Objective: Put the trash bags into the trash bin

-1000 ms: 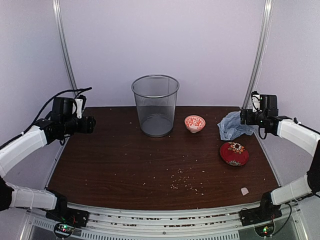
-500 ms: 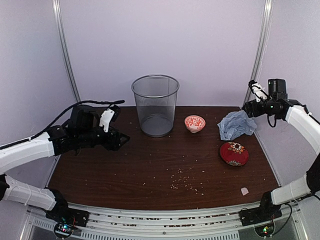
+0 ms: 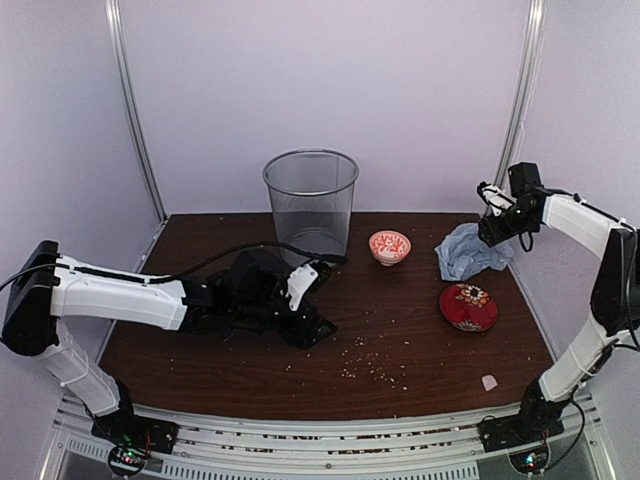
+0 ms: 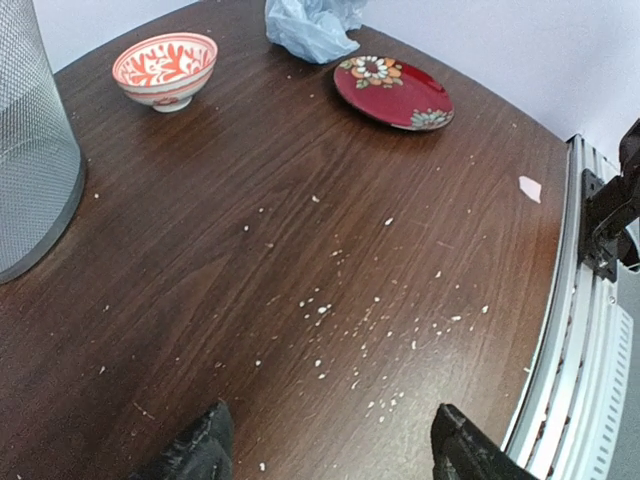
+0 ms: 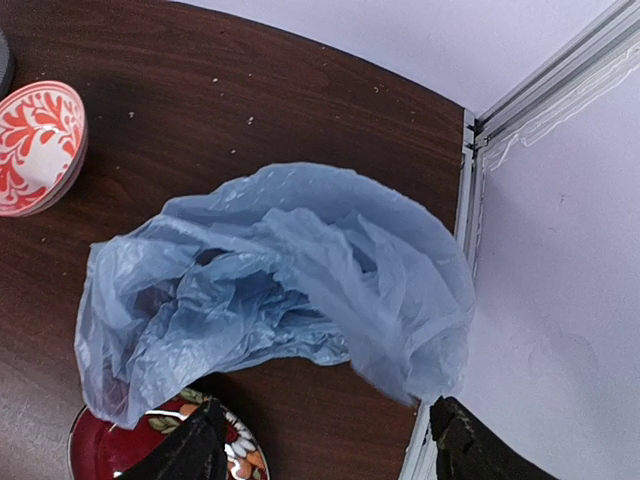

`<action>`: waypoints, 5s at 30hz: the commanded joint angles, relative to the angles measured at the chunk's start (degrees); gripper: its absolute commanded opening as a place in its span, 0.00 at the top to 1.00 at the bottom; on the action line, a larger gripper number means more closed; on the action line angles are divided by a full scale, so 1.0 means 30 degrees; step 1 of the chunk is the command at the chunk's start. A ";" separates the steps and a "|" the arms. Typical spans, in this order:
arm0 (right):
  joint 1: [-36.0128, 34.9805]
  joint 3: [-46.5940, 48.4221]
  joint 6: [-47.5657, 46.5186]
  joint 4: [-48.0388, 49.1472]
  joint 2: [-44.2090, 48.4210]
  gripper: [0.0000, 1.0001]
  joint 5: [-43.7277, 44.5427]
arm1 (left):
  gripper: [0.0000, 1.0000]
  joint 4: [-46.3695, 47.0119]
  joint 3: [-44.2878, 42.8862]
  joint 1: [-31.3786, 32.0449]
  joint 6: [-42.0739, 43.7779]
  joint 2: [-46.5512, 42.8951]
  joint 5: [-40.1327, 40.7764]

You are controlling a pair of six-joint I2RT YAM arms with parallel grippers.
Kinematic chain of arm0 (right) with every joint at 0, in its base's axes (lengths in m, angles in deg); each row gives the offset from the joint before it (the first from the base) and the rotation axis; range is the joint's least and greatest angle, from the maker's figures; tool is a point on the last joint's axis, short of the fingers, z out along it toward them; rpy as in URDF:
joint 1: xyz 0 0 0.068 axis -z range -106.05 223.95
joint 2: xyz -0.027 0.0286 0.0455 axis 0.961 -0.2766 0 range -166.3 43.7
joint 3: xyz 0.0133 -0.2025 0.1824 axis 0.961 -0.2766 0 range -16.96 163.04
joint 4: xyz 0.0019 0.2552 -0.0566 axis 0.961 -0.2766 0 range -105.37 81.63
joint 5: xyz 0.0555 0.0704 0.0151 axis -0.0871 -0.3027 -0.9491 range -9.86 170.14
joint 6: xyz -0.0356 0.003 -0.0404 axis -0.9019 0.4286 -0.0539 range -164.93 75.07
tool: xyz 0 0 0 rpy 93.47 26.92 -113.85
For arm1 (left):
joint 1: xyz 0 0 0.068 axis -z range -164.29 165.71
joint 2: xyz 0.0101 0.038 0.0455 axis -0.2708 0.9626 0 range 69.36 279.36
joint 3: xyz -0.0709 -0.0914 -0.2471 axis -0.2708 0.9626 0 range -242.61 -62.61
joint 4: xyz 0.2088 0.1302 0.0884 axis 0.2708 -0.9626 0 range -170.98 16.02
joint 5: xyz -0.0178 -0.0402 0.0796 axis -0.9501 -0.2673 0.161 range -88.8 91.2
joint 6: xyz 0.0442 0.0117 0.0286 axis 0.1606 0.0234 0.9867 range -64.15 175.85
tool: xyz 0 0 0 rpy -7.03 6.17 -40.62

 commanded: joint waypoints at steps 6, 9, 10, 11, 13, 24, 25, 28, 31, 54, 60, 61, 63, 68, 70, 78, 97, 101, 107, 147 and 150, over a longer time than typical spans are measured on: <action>-0.0096 0.2733 -0.2160 -0.0417 -0.2459 0.27 0.3504 | 0.30 0.1475 -0.0934 0.1178 -0.0013 0.0495 0.2689; -0.0096 0.3104 -0.3219 -0.0389 -0.3231 0.28 0.4139 | 0.30 0.1310 -0.1121 0.1234 -0.0060 0.0926 0.2472; -0.0096 0.3230 -0.3492 -0.0323 -0.3436 0.28 0.4104 | 0.30 0.1567 -0.1021 0.1237 -0.0161 0.1006 0.2392; -0.0096 0.3356 -0.3709 -0.0318 -0.3634 0.29 0.3938 | 0.30 0.1852 -0.0844 0.1237 -0.0283 0.1041 0.2360; -0.0165 0.3653 -0.4316 -0.0422 -0.3950 0.32 0.3170 | 0.30 0.2301 -0.0635 0.1292 -0.0511 0.1265 0.2378; -0.3275 0.3724 -0.5059 -0.1905 -0.3224 1.00 0.0794 | 0.29 0.2880 -0.0360 0.1325 -0.1173 0.1673 0.3101; -0.3874 0.3828 -0.4912 -0.2311 -0.2857 1.00 0.0665 | 0.29 0.2910 -0.0303 0.1325 -0.1281 0.1608 0.3221; -0.5840 0.4138 -0.4289 -0.3299 -0.1661 1.00 0.0073 | 0.29 0.3051 -0.0159 0.1325 -0.1518 0.1397 0.3282; -0.7553 0.4564 -0.3640 -0.4307 -0.0641 1.00 -0.1326 | 0.39 0.3171 0.0032 0.1325 -0.1412 0.1086 0.2920; -0.9397 0.0520 0.2399 0.0677 -0.1574 1.00 -1.3107 | 0.20 0.0394 0.2852 0.1325 -0.2722 -0.5108 0.2906; -0.9400 -0.0389 0.3801 0.2184 -0.1847 1.00 -1.3700 | 0.12 0.1211 0.1613 0.1418 -0.5768 -0.1045 0.4585; -0.9389 -0.0564 0.4025 0.2441 -0.1799 1.00 -1.3661 | 0.10 0.1705 0.1547 0.1439 -0.6085 -0.0548 0.4949; -0.9384 -0.0906 0.4392 0.2912 -0.1630 1.00 -1.3507 | 0.08 0.2497 0.1190 0.1442 -0.6502 0.0542 0.5443; -0.9383 -0.1820 0.4576 0.3692 -0.1156 1.00 -1.3391 | 0.08 0.2734 -0.1116 0.1442 -0.6260 0.3373 0.5192; -0.9383 -0.2160 0.4652 0.3985 -0.1020 1.00 -1.3345 | 0.09 0.2688 -0.1959 0.1442 -0.6406 0.4374 0.4707; -0.9383 -0.2414 0.4960 0.4365 -0.0791 1.00 -1.3071 | 0.09 0.1560 -0.3094 0.1422 -0.9185 0.6391 0.5666; -0.9384 -0.2320 0.4979 0.4546 -0.1145 1.00 -1.2439 | 0.92 0.1893 -0.0576 0.1296 -1.0100 0.5350 0.7320; -0.9392 -0.1908 0.4637 0.3953 -0.1175 1.00 -1.1627 | 0.99 0.1358 -0.0296 0.1296 -0.8263 0.3146 0.7785; -0.9384 -0.0114 0.5137 0.2753 -0.0374 1.00 -1.1431 | 0.97 -0.1802 -0.2115 0.1215 -0.3290 0.0002 0.7050; -1.0748 -0.0884 -0.1671 -0.4949 0.7308 1.00 -1.4260 | 1.00 -0.6945 -0.5028 0.4766 -0.0516 -0.1707 0.9312; -1.0298 0.0328 0.0498 -0.2824 0.7267 1.00 -1.3258 | 1.00 -0.7726 -0.7587 0.4050 -0.0009 -0.1577 0.9105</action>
